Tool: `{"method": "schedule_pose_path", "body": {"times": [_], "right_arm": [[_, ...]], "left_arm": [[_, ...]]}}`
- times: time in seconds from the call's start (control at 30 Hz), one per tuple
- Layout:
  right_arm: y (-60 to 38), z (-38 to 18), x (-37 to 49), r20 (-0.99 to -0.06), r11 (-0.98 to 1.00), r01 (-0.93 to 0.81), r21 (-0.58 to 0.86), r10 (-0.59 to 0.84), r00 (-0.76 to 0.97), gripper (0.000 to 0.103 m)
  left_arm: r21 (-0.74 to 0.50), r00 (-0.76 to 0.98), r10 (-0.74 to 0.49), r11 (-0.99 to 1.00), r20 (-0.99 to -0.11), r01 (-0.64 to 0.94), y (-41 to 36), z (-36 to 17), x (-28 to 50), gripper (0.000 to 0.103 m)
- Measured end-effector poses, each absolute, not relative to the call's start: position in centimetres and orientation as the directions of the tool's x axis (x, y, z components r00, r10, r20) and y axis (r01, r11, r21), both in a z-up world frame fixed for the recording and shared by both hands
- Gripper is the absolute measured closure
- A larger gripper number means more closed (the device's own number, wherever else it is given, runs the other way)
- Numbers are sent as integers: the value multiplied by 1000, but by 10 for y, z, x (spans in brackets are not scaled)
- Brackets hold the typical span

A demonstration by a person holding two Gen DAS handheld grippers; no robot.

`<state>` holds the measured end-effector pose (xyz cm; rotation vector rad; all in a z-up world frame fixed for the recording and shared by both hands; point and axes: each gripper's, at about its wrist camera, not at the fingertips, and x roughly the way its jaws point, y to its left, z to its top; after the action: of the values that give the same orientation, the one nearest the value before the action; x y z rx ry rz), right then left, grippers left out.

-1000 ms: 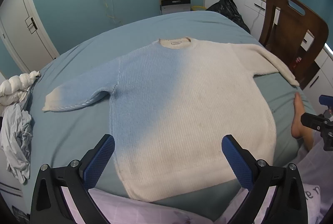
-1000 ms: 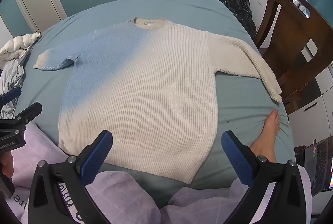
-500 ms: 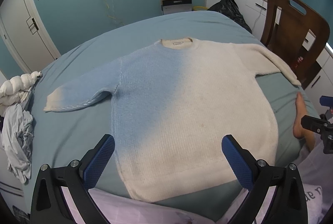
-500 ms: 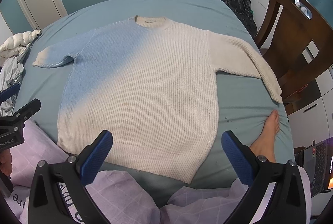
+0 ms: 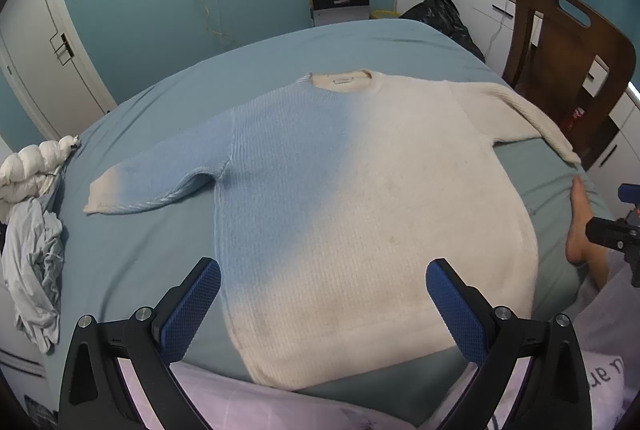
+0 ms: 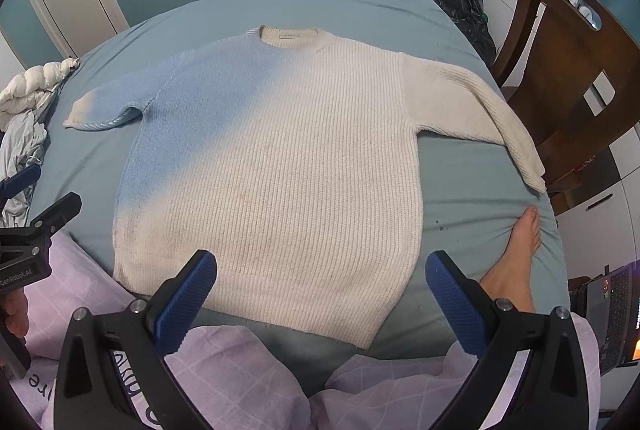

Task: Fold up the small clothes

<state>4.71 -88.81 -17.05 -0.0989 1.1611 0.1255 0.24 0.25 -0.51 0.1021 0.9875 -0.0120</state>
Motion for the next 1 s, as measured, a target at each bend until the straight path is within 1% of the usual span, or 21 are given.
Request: {"method": "schedule_pose_path", "body": {"times": [0.13, 0.23, 0.43, 0.5, 0.57, 0.67, 0.87, 1.0], "right_arm": [[-890, -171, 48, -924, 989, -149, 1, 58, 379, 1], [-892, -169, 51, -923, 989, -149, 11, 67, 379, 1], [-892, -165, 59, -906, 987, -161, -26, 45, 421, 1], [-892, -167, 64, -904, 986, -164, -34, 40, 425, 1], [-894, -169, 69, -911, 986, -164, -27, 44, 411, 1], [-903, -172, 80, -923, 987, -157, 23, 81, 376, 1], [-960, -177, 117, -936, 995, -63, 80, 97, 338, 1], [-1040, -197, 152, -941, 990, 81, 116, 83, 327, 1]], "left_arm": [[74, 543, 32, 996, -839, 55, 5, -7, 4, 0], [44, 543, 14, 998, -839, 42, 9, -10, 6, 0], [4, 527, -1, 1000, -850, 9, 21, -14, 14, 0], [2, 517, 3, 1000, -856, -2, 25, -17, 17, 0], [19, 472, 20, 1000, -882, -7, 26, -20, 20, 0], [43, 458, 43, 999, -888, -10, 27, -26, 23, 0], [75, 440, 75, 997, -895, -17, 26, -38, 31, 0], [94, 429, 96, 995, -898, -26, 25, -48, 39, 0]]}}
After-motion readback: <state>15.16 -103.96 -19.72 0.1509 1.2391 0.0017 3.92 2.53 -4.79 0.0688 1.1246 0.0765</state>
